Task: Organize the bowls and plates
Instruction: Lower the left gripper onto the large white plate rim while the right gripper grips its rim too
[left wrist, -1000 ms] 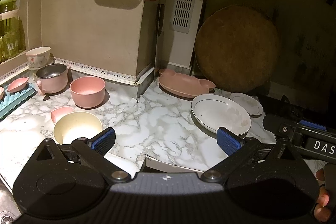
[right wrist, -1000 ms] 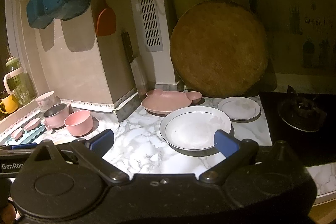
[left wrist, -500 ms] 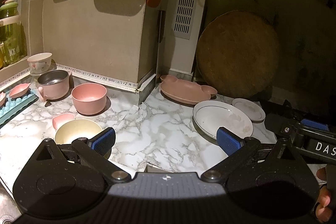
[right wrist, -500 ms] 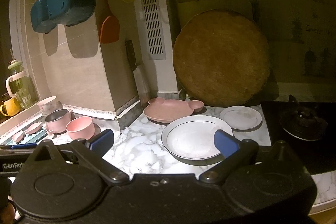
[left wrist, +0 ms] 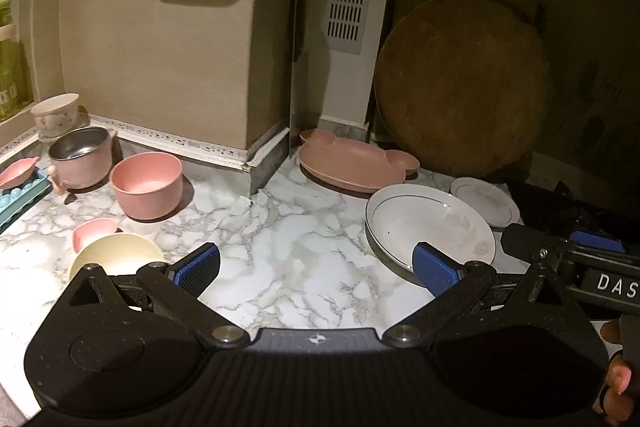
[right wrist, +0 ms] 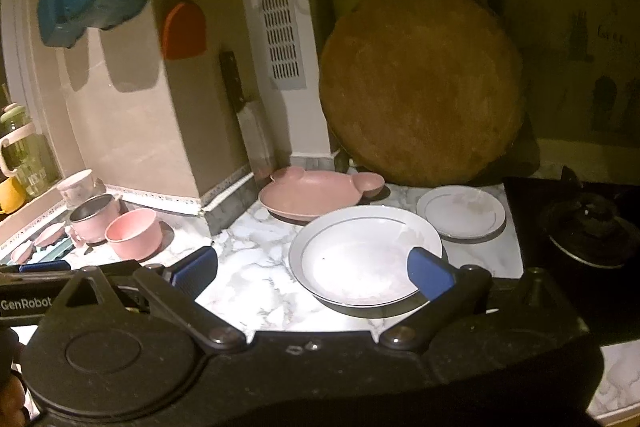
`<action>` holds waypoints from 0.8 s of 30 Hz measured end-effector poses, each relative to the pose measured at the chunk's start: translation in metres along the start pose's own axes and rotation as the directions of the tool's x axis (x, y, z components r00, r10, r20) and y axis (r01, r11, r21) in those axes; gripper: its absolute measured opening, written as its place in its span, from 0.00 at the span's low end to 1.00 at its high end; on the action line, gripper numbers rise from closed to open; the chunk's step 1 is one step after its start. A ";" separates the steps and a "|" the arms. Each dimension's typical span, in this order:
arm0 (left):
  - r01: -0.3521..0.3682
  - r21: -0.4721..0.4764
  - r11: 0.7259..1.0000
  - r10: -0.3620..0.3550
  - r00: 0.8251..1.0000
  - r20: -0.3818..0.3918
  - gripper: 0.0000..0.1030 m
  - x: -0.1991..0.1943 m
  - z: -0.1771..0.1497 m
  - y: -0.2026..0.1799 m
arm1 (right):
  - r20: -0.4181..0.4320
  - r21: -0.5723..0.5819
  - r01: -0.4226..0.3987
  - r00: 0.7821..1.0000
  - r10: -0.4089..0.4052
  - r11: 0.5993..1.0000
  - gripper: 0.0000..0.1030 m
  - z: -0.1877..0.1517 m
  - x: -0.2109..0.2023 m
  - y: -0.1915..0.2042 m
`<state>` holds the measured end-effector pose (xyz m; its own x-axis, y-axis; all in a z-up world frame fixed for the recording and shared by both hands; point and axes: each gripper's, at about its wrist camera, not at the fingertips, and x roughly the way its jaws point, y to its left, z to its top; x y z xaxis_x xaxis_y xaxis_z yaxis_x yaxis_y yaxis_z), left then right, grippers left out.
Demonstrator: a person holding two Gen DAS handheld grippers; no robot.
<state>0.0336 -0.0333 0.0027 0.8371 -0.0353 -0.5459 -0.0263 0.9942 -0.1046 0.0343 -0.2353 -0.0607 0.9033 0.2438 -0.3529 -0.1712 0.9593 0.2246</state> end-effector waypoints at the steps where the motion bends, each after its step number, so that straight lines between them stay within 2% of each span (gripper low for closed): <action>1: -0.004 0.002 1.000 0.004 1.000 -0.005 1.00 0.005 0.001 -0.003 | -0.011 0.007 -0.001 1.000 0.001 1.000 0.99 0.001 0.006 -0.004; 7: 0.001 -0.011 1.000 -0.001 0.999 -0.046 1.00 0.047 0.009 -0.015 | -0.048 0.028 0.017 0.999 -0.015 0.999 0.99 0.009 0.040 -0.029; 15: 0.029 -0.007 1.000 -0.030 0.987 -0.160 1.00 0.118 0.014 -0.040 | -0.127 0.040 0.071 0.990 -0.065 0.997 0.98 0.015 0.095 -0.072; 22: 0.019 -0.006 1.000 -0.020 0.970 -0.241 1.00 0.172 0.020 -0.054 | -0.278 0.069 0.094 0.958 -0.071 0.993 0.97 0.014 0.154 -0.112; 24: 0.010 -0.019 1.000 -0.014 0.964 -0.266 1.00 0.188 0.023 -0.055 | -0.307 0.062 0.104 0.948 -0.080 0.993 0.92 0.013 0.167 -0.120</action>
<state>0.2051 -0.0919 -0.0750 0.6618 -0.0754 -0.7459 -0.0286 0.9917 -0.1257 0.2110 -0.3118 -0.1347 0.7498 0.1981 -0.6314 -0.0515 0.9687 0.2428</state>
